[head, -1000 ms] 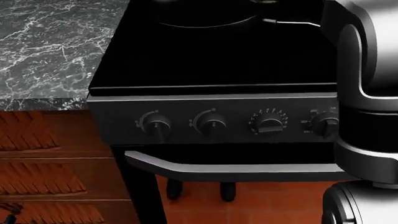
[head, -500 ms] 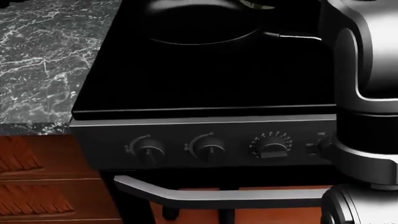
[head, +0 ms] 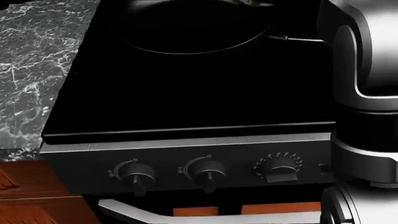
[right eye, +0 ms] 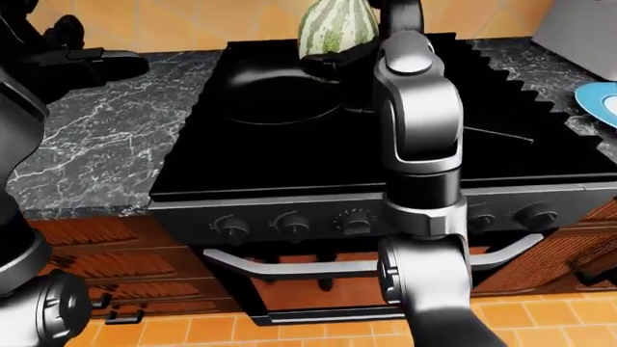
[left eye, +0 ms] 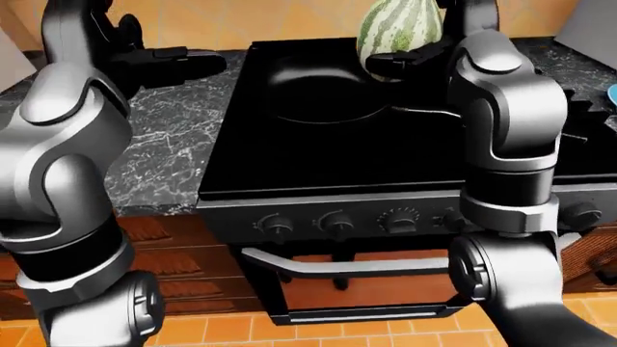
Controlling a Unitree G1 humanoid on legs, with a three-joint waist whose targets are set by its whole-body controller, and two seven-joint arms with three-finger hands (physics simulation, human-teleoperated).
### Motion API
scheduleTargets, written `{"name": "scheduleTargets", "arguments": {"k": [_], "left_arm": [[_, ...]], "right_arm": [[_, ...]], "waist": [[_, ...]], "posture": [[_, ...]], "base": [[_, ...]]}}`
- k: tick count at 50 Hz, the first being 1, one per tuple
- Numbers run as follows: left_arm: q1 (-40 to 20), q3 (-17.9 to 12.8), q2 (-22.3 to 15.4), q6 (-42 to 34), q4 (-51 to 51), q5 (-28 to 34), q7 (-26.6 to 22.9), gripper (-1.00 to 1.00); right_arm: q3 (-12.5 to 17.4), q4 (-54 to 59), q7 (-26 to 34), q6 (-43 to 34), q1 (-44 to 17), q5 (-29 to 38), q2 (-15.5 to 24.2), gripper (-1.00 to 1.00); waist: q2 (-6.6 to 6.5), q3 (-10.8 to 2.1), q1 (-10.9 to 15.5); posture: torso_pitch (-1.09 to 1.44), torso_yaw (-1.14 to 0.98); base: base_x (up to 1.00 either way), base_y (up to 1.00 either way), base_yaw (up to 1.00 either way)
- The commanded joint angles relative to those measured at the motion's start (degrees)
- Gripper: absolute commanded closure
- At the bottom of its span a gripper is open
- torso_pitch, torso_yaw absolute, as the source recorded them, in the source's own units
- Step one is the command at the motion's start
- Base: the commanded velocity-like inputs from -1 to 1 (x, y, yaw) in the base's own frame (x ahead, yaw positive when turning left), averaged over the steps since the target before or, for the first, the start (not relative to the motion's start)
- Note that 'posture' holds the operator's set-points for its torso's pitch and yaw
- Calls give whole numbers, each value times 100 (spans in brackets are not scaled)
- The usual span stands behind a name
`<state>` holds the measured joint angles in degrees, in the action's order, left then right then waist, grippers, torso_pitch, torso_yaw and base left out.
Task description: Pick the squash from the plate and place it in the pan.
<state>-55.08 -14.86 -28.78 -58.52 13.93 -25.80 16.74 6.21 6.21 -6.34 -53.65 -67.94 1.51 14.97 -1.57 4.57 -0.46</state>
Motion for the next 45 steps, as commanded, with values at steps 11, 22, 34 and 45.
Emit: {"name": "scheduleTargets", "arguments": {"k": [11,22,34,45], "left_arm": [[-218,-141,-131,235,177,46,26,-100],[-205,-144,-130,222,208,33,40,-100],[-214,-133,-129,240,183,46,35,-100],[-210,-140,-130,240,187,38,34,-100]], "right_arm": [[-4,-304,37,283,-361,-40,35,100],[-8,-359,23,297,-279,-53,6,100],[-6,-367,29,271,-282,-62,9,100],[-18,-257,38,330,-352,-58,16,100]], "waist": [[-7,-252,-6],[25,-230,7],[-6,-297,36],[155,-283,18]], "posture": [[0,0],[0,0],[0,0],[0,0]], "base": [[0,0,0],[0,0,0],[2,0,0],[11,0,0]]}}
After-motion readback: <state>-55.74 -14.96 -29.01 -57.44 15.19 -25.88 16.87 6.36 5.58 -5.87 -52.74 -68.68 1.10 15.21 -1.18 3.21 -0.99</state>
